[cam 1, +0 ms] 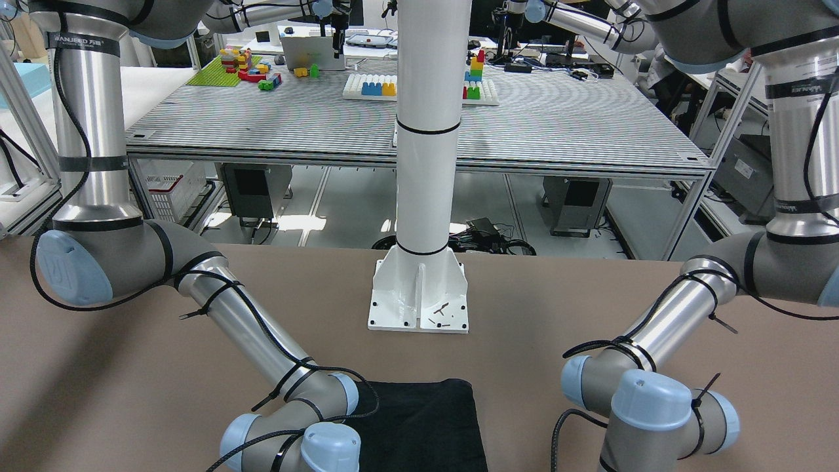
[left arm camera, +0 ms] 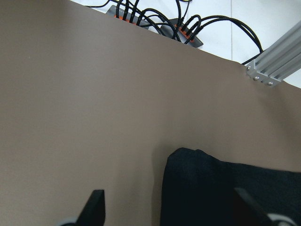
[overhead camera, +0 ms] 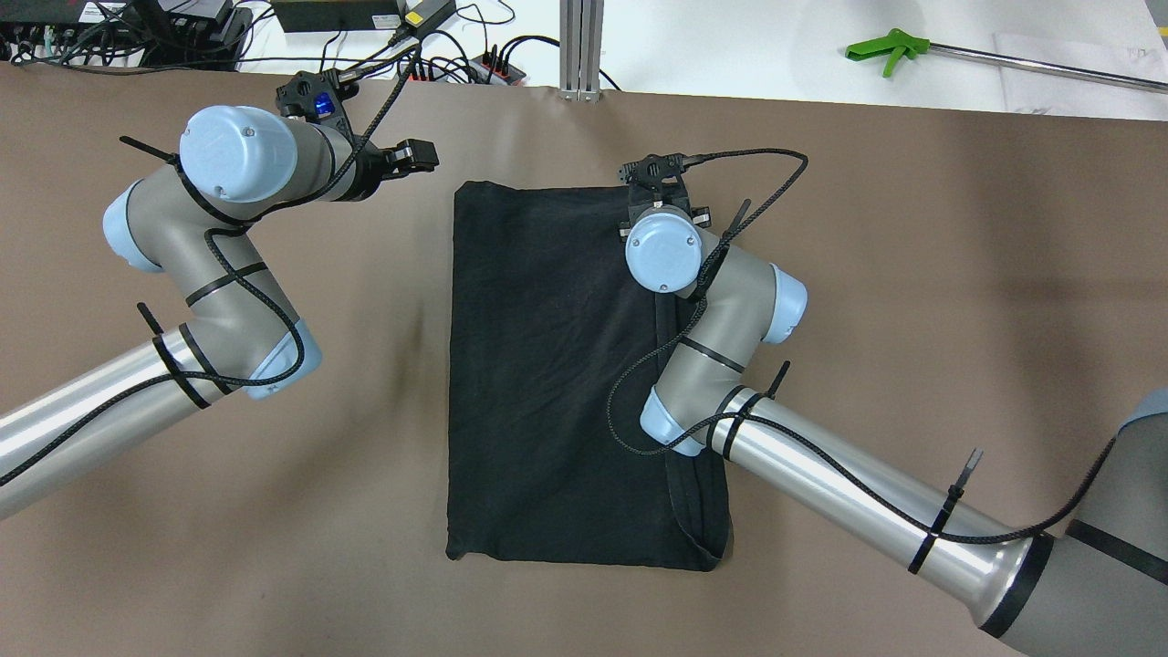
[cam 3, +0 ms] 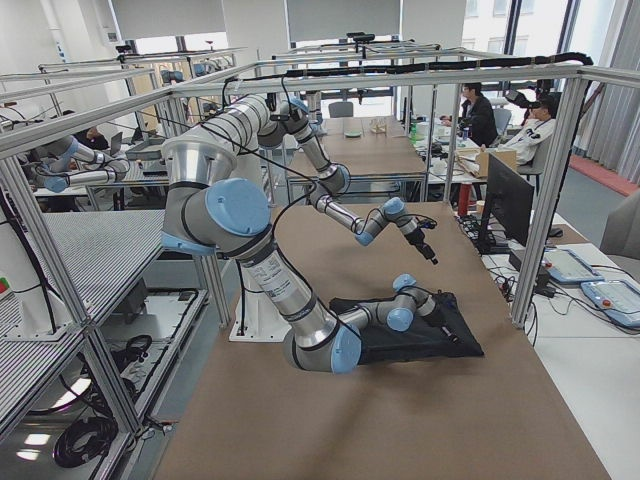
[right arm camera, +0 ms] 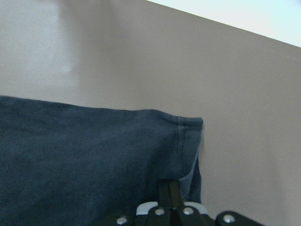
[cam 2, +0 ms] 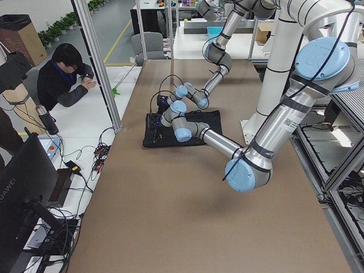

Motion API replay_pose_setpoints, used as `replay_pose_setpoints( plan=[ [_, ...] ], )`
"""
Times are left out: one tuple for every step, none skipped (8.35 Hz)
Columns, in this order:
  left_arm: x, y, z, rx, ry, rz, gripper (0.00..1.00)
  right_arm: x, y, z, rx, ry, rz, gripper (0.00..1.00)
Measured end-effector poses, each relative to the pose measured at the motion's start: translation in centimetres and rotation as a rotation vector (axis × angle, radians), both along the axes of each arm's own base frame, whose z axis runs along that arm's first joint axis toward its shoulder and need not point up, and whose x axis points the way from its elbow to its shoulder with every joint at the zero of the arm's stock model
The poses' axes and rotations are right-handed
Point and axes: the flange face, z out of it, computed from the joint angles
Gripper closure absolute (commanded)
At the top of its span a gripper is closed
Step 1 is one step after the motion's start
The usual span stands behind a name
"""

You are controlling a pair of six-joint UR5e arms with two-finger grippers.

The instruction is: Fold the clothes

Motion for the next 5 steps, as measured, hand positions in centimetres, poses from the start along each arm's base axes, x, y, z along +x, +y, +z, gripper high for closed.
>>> replay_pose_setpoints(
  plan=[
    [0.4,-0.5,-0.2,-0.003,-0.003,0.0,0.05,1.5,-0.2,0.9,0.007,0.012,-0.018,1.0],
    [0.7,-0.8,-0.2,-0.006,-0.006,0.001,0.05,3.2,0.0,2.4,0.016,0.036,-0.039,1.0],
    [0.9,-1.0,-0.2,-0.008,-0.009,0.001,0.05,4.5,0.1,3.8,0.021,0.054,-0.053,0.92],
    [1.0,-1.1,0.0,-0.01,-0.011,0.001,0.05,5.2,0.4,4.3,0.024,0.057,-0.063,0.02],
    [1.2,-1.2,0.3,-0.014,-0.015,0.002,0.05,5.6,0.6,4.1,0.027,0.048,-0.074,0.05]
  ],
)
